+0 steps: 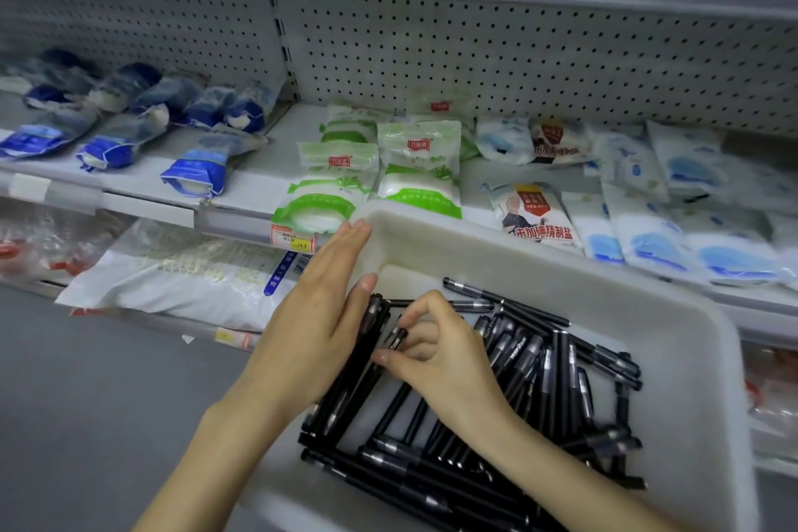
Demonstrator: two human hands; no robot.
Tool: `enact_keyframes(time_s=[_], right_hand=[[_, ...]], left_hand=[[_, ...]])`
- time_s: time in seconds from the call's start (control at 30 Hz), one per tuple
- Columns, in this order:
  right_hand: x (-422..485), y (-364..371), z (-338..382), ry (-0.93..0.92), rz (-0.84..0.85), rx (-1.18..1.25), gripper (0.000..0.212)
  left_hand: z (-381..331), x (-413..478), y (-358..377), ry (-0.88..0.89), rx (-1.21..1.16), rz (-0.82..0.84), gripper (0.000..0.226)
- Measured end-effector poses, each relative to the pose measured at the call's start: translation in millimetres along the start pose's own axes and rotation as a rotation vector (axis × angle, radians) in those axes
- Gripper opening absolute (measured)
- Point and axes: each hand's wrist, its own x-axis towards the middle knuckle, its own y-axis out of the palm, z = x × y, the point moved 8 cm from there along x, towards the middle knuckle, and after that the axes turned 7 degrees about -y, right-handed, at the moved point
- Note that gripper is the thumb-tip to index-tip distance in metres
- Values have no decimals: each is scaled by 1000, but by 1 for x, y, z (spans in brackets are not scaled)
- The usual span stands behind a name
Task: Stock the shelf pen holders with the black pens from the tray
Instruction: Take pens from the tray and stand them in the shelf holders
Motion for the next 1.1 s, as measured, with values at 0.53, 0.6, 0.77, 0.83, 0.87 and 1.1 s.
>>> enact_keyframes(time_s=[0.53,0.6,0.77,0.83,0.87,1.1], right_hand=[[36,-135,234,-720,-138,-56,30],[67,-160,271,-766,-76,-232,22],[92,-226,342,-979,-161,-402,17],[87,-238,379,-1000,-360,-323,25],[87,-245,387,-1025,-396,-348,27],[105,-263,408,-997,-506,-324,22]], left_hand=[[-137,93,-93,488,116,-609,31],[-156,113,-103,533,145,-631,31],[-195,151,-114,634,205,-652,32],[-202,164,-114,643,238,-644,34],[-203,169,-114,640,243,-635,35],[-199,180,-111,647,250,-600,39]])
